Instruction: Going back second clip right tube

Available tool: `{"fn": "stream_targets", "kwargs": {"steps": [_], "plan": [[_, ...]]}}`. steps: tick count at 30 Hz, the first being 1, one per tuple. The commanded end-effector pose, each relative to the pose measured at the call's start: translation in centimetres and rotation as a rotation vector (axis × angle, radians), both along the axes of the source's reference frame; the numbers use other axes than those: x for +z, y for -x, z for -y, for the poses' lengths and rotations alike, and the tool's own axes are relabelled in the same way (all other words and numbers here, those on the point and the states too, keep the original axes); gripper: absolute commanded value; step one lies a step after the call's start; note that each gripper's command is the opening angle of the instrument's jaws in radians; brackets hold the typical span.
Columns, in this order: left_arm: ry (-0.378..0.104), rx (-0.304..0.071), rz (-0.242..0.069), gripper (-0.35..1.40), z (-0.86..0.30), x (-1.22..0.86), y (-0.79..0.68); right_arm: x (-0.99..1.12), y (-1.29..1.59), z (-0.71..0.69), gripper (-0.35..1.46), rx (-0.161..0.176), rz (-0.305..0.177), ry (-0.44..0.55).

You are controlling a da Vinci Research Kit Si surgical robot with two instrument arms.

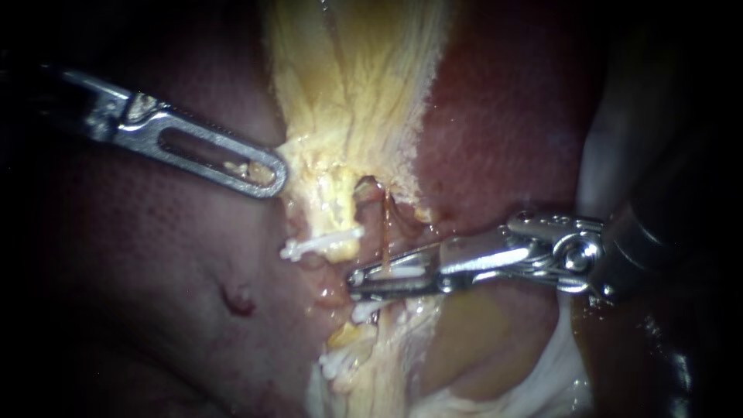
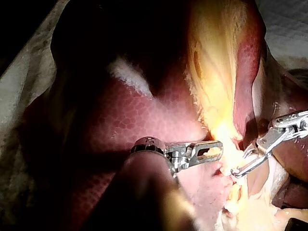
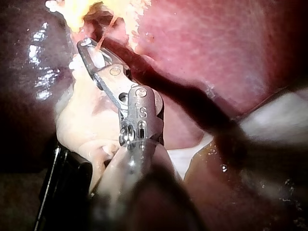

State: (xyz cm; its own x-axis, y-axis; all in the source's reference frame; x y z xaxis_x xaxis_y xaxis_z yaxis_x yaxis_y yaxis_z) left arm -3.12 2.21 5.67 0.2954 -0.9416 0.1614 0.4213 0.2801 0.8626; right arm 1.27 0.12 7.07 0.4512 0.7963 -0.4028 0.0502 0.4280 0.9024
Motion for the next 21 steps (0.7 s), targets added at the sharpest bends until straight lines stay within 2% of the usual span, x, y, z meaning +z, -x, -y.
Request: {"fn": "stream_targets", "kwargs": {"steps": [1,7,8,9,10,13,16,21], "plan": [[0.000,0.000,0.000,-0.35,0.00,0.00,0.00,0.01,0.00,0.00,-0.35,-0.002,0.000,0.001],[0.000,0.000,0.000,-0.35,0.00,0.00,0.00,0.03,0.01,0.02,-0.35,-0.015,0.000,-0.009],[0.000,0.000,0.000,-0.35,0.00,0.00,0.00,0.02,0.01,0.03,-0.29,-0.012,-0.001,-0.008],[0.000,0.000,0.000,-0.35,0.00,0.00,0.00,0.02,0.01,0.03,-0.05,-0.006,-0.008,0.010],[0.000,0.000,0.000,-0.35,0.00,0.00,0.00,0.01,0.00,0.04,0.09,0.000,-0.018,0.040],[0.000,0.000,0.000,-0.35,0.00,0.00,0.00,-0.01,-0.03,0.03,0.36,0.013,-0.045,0.133],[0.000,0.000,0.000,-0.35,0.00,0.01,0.00,-0.02,-0.07,0.02,0.45,0.038,-0.048,0.207],[0.000,0.000,0.000,-0.35,0.00,0.01,0.00,0.00,-0.08,0.01,0.49,0.048,-0.069,0.326]]}}
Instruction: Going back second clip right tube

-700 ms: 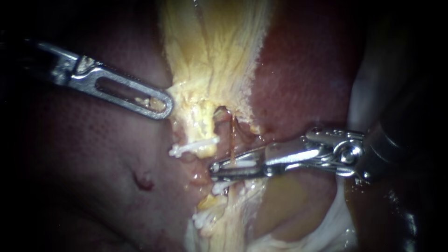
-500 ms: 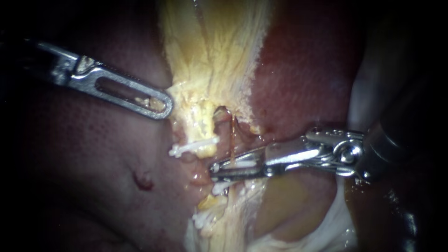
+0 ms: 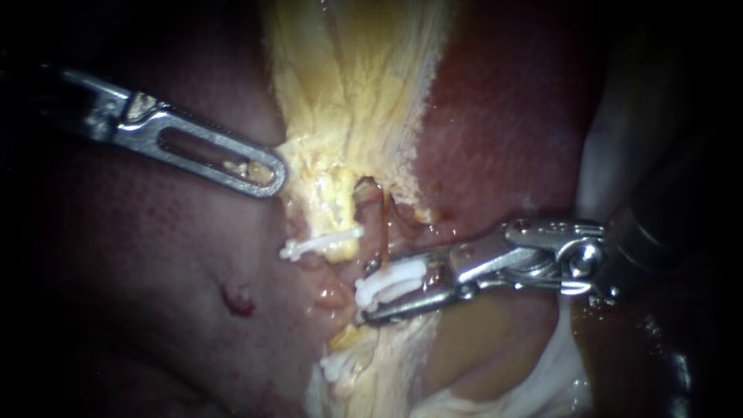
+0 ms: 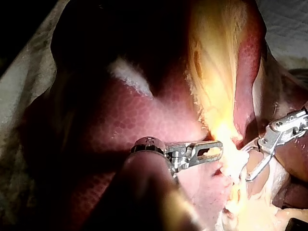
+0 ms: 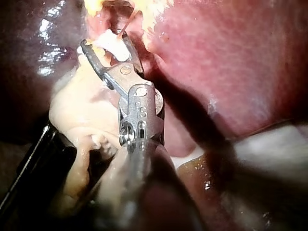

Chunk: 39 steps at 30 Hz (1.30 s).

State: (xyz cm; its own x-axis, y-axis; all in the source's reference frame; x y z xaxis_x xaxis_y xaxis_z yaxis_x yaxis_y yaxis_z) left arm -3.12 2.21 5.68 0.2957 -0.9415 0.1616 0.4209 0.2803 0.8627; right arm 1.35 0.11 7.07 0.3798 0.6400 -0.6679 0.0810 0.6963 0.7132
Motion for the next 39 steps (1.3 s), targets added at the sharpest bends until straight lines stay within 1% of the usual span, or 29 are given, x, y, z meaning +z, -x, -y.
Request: {"fn": "stream_targets", "kwargs": {"steps": [1,2,5,9,12,17,21,24,27,33,37,39], "plan": [[0.000,0.000,0.000,-0.35,0.00,0.00,0.00,0.00,0.00,0.00,0.49,0.004,-0.002,0.025],[0.000,0.000,0.000,-0.35,0.00,0.00,0.00,0.01,0.01,-0.01,0.49,0.012,-0.004,0.061],[0.000,0.000,0.000,-0.35,0.00,0.00,0.00,0.03,0.06,-0.03,0.49,0.014,-0.011,0.121],[0.000,0.000,0.000,-0.35,0.00,0.00,-0.01,0.03,0.20,-0.06,0.49,0.010,-0.021,0.168],[0.000,0.000,0.000,-0.35,0.00,0.00,-0.01,-0.02,0.33,-0.12,0.49,0.010,-0.026,0.196],[0.000,0.000,0.000,-0.35,0.00,0.00,-0.01,-0.23,0.60,-0.26,0.50,0.004,-0.041,0.243],[0.000,0.001,0.000,-0.35,0.00,0.00,-0.01,-0.44,0.81,-0.42,0.50,0.014,-0.038,0.270],[0.000,0.000,0.000,-0.35,0.00,0.01,-0.01,-0.56,0.93,-0.50,0.50,0.025,-0.030,0.284],[0.001,0.000,0.000,-0.35,0.00,0.03,-0.01,-0.63,1.02,-0.54,0.50,0.029,-0.027,0.295],[0.007,0.000,-0.002,-0.35,0.01,0.20,0.02,-0.66,1.06,-0.55,0.50,0.027,-0.030,0.299],[0.005,-0.003,-0.001,-0.35,0.01,0.35,0.11,-0.66,1.07,-0.54,0.50,0.024,-0.032,0.298],[0.003,0.003,-0.005,-0.35,0.03,0.42,0.17,-0.66,1.08,-0.54,0.50,0.024,-0.032,0.298]]}}
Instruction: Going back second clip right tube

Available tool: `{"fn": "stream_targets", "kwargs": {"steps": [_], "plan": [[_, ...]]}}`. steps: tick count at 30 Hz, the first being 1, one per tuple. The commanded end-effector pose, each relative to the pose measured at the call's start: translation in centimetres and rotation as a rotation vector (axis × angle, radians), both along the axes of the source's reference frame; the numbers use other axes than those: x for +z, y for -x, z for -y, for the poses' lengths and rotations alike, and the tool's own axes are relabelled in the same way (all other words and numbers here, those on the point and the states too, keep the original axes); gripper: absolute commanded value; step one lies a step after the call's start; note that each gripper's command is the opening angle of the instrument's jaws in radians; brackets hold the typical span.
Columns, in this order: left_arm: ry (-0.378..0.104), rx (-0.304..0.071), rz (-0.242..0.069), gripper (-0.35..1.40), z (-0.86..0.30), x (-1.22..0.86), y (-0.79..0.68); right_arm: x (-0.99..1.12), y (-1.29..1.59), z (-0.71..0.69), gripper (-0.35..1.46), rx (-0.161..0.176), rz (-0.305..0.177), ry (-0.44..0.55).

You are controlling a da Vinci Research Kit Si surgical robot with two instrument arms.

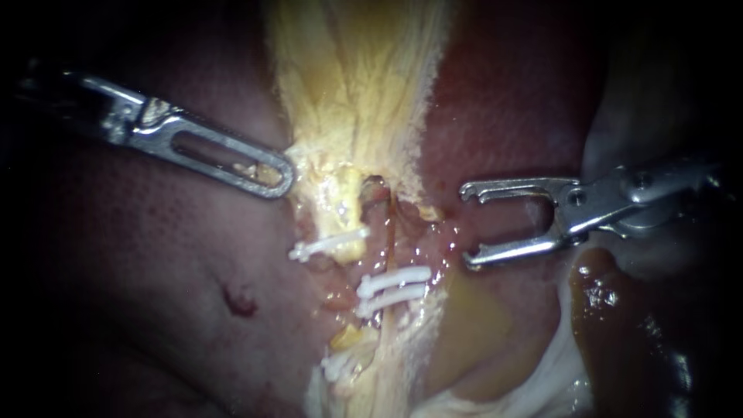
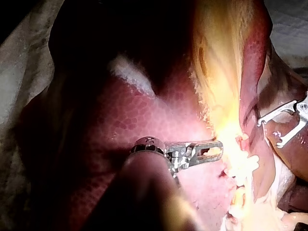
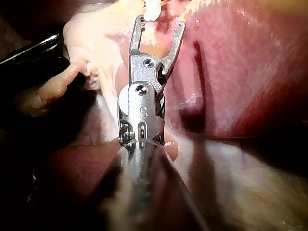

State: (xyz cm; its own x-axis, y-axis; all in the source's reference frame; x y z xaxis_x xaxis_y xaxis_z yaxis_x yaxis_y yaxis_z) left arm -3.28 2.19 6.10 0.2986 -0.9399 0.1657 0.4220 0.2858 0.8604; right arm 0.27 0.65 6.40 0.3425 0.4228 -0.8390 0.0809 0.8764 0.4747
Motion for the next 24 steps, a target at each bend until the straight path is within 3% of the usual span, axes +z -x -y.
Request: {"fn": "stream_targets", "kwargs": {"steps": [1,9,24], "plan": [[-0.003,0.005,-0.004,-0.35,0.01,0.04,0.05,0.00,0.01,0.00,0.50,-0.001,0.000,0.000],[-0.018,0.036,-0.022,-0.35,0.13,0.37,0.29,0.00,0.01,0.01,0.50,-0.001,0.000,0.000],[-0.023,0.042,-0.025,-0.35,0.14,0.42,0.30,-0.03,0.00,0.02,0.50,0.000,-0.011,0.003]]}}
